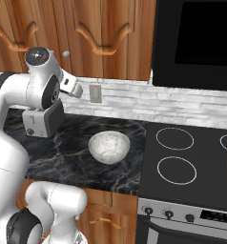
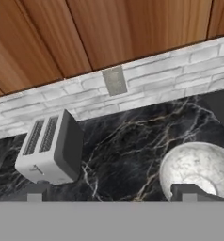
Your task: Open the cabinet and move the ladle to the pot. Then close the cabinet.
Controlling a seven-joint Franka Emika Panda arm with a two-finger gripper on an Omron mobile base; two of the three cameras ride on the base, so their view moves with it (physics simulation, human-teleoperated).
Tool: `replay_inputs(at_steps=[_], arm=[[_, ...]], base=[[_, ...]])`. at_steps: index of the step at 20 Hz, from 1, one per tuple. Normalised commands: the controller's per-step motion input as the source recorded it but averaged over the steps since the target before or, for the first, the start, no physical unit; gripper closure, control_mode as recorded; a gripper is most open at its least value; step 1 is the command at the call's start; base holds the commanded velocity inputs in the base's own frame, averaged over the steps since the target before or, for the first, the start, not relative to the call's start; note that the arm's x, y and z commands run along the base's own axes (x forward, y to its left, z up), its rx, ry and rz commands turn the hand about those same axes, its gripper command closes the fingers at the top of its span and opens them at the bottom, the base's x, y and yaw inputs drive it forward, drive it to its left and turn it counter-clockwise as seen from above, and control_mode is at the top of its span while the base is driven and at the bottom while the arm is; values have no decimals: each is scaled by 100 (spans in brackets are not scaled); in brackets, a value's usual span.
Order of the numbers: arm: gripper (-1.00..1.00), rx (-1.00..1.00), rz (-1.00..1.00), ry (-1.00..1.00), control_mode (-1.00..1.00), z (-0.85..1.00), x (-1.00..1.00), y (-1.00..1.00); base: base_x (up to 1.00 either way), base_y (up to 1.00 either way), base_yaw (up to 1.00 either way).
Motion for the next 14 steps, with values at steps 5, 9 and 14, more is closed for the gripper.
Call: replay_inputs(at_steps=[5, 9, 14], arm=[[-100, 9, 0, 0, -100, 29, 19, 0], [-100, 6, -1, -1, -100, 27, 18, 0], [-100, 5, -2, -3, -100, 33, 14, 0]], base=[[0, 0, 0], [0, 0, 0], [0, 0, 0]])
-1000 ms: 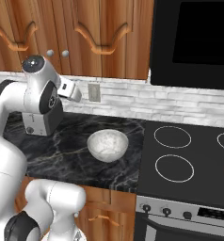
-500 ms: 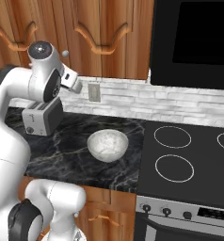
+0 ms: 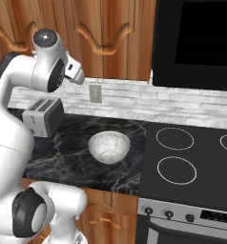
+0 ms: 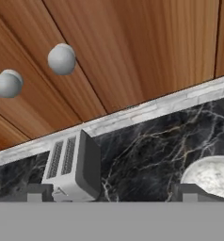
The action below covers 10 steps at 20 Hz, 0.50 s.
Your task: Open the cabinet and move the ladle to the pot. Then close the cabinet.
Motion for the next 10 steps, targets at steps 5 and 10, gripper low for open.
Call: replay_inputs(at_steps=[5, 10], arm=[[-100, 3, -2, -3, -100, 27, 14, 0], [-100, 4, 0, -7, -100, 17, 16, 0]], base=[[0, 0, 0], [0, 0, 0]])
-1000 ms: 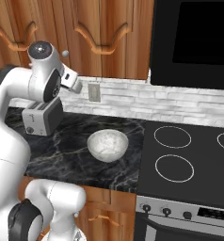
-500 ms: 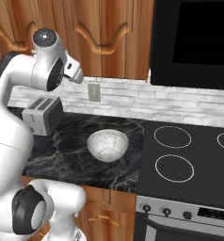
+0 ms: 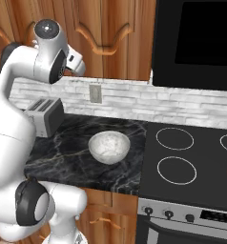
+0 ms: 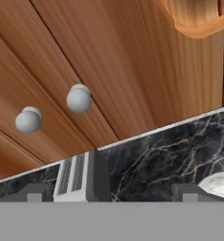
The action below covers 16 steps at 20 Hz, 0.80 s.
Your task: Open the cabinet and move the ladle to the pot. Then close the cabinet.
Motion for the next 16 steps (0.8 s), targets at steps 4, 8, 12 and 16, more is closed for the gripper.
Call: replay_inputs(at_steps=[4, 8, 12, 16], arm=[[-100, 3, 0, -11, -100, 2, 25, 6], [-100, 2, 0, -8, -100, 0, 24, 7], [-100, 2, 0, -7, -100, 0, 23, 10], [-100, 3, 0, 0, -100, 3, 35, 9]], base=[[0, 0, 0], [0, 0, 0], [0, 0, 0], [0, 0, 0]])
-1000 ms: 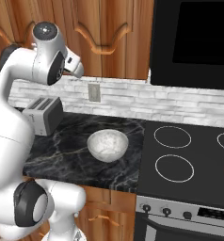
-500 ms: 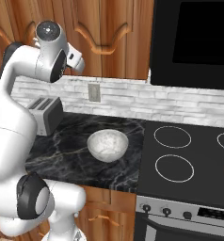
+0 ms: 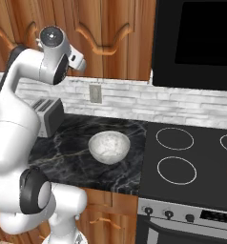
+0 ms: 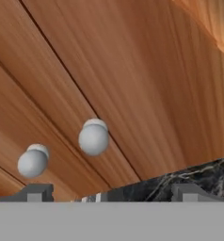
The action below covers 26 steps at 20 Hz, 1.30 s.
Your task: Open the cabinet and move the ladle to the pot. Then close the cabinet.
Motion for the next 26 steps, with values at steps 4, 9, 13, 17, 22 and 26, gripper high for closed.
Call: replay_inputs(at_steps=[4, 9, 13, 17, 22, 26], arm=[[-100, 1, -1, 0, -100, 5, 37, 7], [-100, 0, -1, 0, -100, 5, 37, 6], [-100, 0, 0, 0, -100, 0, 37, 10], [-100, 0, 0, 0, -100, 0, 30, 10], [100, 0, 0, -1, -100, -1, 23, 10], [100, 0, 0, -1, -100, -5, 14, 18]], base=[[0, 0, 0], [0, 0, 0], [0, 0, 0], [0, 0, 0], [0, 0, 0], [0, 0, 0]])
